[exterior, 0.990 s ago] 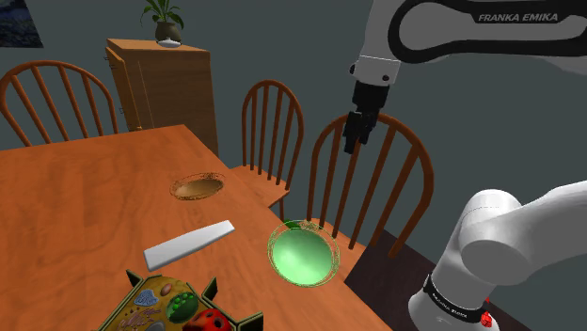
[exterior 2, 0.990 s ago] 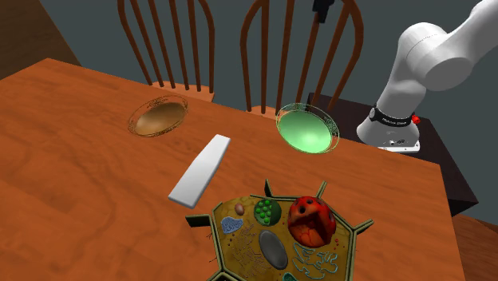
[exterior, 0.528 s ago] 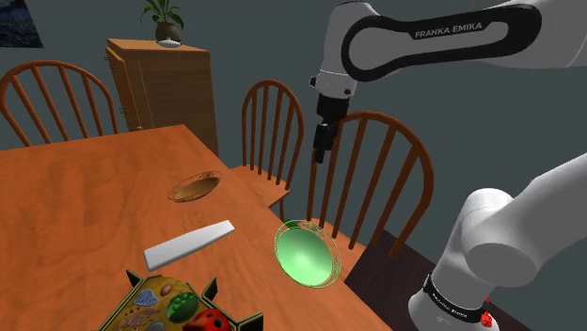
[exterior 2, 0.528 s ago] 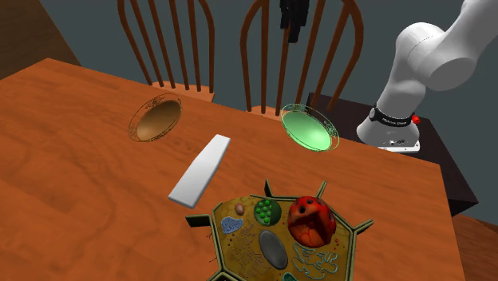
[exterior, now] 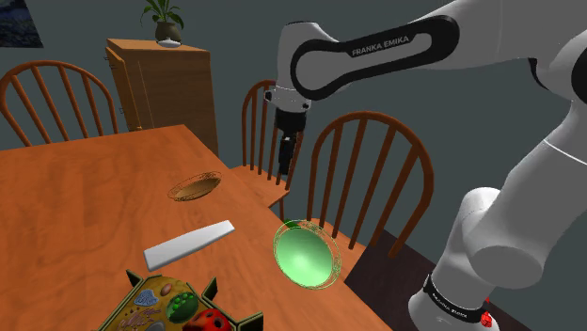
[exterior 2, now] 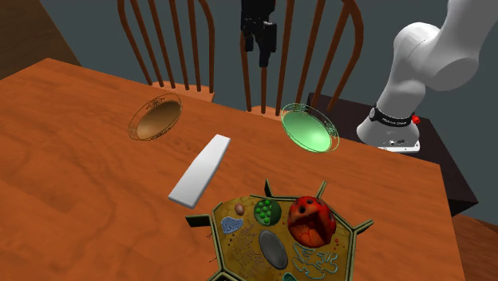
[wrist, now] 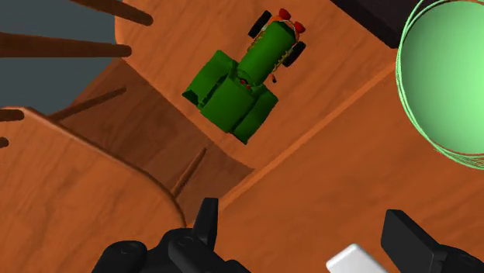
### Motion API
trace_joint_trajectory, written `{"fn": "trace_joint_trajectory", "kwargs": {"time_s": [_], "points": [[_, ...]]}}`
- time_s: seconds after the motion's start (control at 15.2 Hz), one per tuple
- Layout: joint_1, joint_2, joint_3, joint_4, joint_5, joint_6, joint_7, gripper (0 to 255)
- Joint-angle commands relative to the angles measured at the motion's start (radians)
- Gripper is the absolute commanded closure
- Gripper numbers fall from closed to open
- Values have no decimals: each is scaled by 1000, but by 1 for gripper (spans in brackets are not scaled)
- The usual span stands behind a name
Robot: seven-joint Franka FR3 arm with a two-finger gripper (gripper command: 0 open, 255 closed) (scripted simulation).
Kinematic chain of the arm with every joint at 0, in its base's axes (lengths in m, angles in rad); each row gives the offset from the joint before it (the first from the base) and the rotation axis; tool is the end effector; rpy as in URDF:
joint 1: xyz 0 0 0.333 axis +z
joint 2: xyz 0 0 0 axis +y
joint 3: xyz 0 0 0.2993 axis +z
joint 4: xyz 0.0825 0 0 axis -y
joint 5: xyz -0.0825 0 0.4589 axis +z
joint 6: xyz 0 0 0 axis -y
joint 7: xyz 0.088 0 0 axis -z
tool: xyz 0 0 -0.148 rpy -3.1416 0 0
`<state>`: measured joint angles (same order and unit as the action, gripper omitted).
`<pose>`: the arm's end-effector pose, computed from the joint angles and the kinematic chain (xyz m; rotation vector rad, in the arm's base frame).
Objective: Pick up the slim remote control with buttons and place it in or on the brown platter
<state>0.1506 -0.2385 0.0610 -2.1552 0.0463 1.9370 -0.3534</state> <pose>0.5466 0.1228 0.4189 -2.9981 -0.8415 -0.0343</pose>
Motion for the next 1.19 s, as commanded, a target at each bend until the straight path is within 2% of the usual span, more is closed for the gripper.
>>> {"fn": "trace_joint_trajectory", "kwargs": {"time_s": [0.0, 0.53, 1.12], "points": [[17, 71, 12, 46, -3, 24, -42, 0], [85, 319, 76, 231, -35, 79, -182, 0], [172, 574, 151, 451, -108, 98, -314, 0]]}}
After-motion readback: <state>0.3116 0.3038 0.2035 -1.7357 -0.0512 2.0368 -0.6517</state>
